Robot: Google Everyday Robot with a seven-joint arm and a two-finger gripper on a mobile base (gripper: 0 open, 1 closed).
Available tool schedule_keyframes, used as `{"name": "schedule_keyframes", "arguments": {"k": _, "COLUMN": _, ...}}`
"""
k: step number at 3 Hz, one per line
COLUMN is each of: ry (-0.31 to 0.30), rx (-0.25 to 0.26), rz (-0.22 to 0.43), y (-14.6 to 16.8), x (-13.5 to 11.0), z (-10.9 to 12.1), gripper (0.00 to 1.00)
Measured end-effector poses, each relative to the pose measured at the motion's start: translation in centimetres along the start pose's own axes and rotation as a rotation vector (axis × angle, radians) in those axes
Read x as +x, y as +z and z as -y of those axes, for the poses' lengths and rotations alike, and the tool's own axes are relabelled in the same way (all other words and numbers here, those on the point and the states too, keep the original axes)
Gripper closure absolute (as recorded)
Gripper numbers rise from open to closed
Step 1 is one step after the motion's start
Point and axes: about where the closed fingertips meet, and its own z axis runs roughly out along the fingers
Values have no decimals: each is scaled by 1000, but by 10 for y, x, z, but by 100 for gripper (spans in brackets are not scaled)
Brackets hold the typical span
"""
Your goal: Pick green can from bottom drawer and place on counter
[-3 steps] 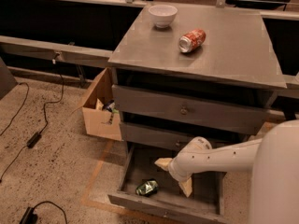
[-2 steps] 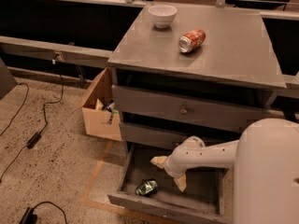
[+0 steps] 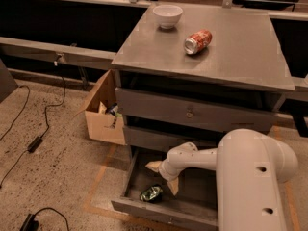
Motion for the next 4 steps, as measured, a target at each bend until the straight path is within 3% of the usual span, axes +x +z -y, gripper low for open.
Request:
{"name": "schedule_keyframes", "arguments": {"k": 1, "ry": 48, "rx": -30, "rz": 31, "y": 39, "x": 2, "z": 8, "gripper": 0}}
{"name": "schedule_keyframes", "arguments": {"k": 2, "ry": 138, "rx": -27, "rz": 54, "y": 84, "x": 1, "z": 13, "gripper": 0}}
{"name": "schedule_keyframes", "arguments": {"k": 4, "ry": 238, "rx": -67, "rz": 33, "y": 122, "x": 2, "z": 9, "gripper": 0}}
